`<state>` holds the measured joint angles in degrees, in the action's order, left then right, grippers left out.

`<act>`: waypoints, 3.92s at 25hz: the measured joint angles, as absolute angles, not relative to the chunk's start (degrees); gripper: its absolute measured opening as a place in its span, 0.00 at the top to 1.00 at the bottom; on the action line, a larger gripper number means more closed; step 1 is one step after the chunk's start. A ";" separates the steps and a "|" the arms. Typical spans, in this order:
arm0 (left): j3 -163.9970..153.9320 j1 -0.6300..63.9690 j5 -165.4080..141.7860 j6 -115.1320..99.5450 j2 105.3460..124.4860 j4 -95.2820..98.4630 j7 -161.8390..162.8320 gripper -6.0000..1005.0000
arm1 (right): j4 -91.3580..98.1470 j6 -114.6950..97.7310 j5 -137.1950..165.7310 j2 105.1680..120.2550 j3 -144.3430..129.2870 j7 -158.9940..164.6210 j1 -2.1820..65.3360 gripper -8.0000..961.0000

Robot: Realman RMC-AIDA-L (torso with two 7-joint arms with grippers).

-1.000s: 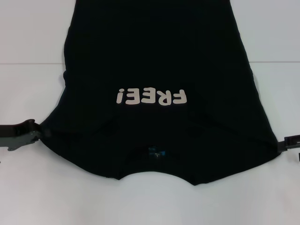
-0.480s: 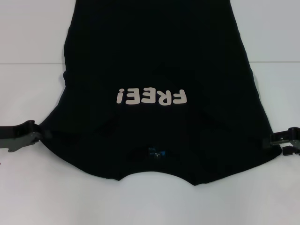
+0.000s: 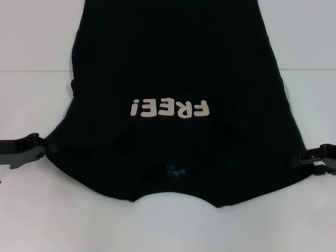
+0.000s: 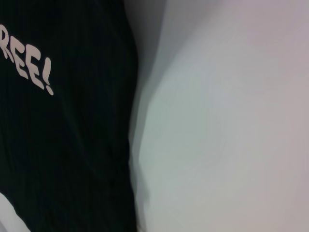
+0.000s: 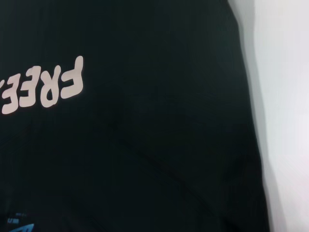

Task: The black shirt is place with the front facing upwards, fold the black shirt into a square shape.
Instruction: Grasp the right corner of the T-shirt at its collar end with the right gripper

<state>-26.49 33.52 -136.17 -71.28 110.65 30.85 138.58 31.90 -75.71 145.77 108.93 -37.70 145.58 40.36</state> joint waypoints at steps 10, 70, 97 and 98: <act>-26.45 33.51 -135.85 -71.28 110.65 30.85 138.25 0.97 | 31.74 -75.31 145.62 109.67 -37.71 145.16 40.86 0.13; -26.45 33.31 -134.41 -71.95 110.92 30.85 138.08 0.97 | 29.49 -74.41 142.55 110.07 -37.57 143.72 42.28 0.20; -26.46 32.98 -133.91 -72.25 111.01 30.85 137.16 0.97 | 28.14 -71.32 142.81 111.45 -40.99 143.70 44.53 0.35; -26.46 32.93 -133.84 -72.25 111.01 30.85 137.06 0.97 | 28.24 -71.32 142.82 111.45 -41.07 143.73 44.53 0.39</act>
<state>-26.46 32.93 -133.84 -72.25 111.01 30.85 137.06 28.24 -71.32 142.82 111.45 -41.07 143.73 44.53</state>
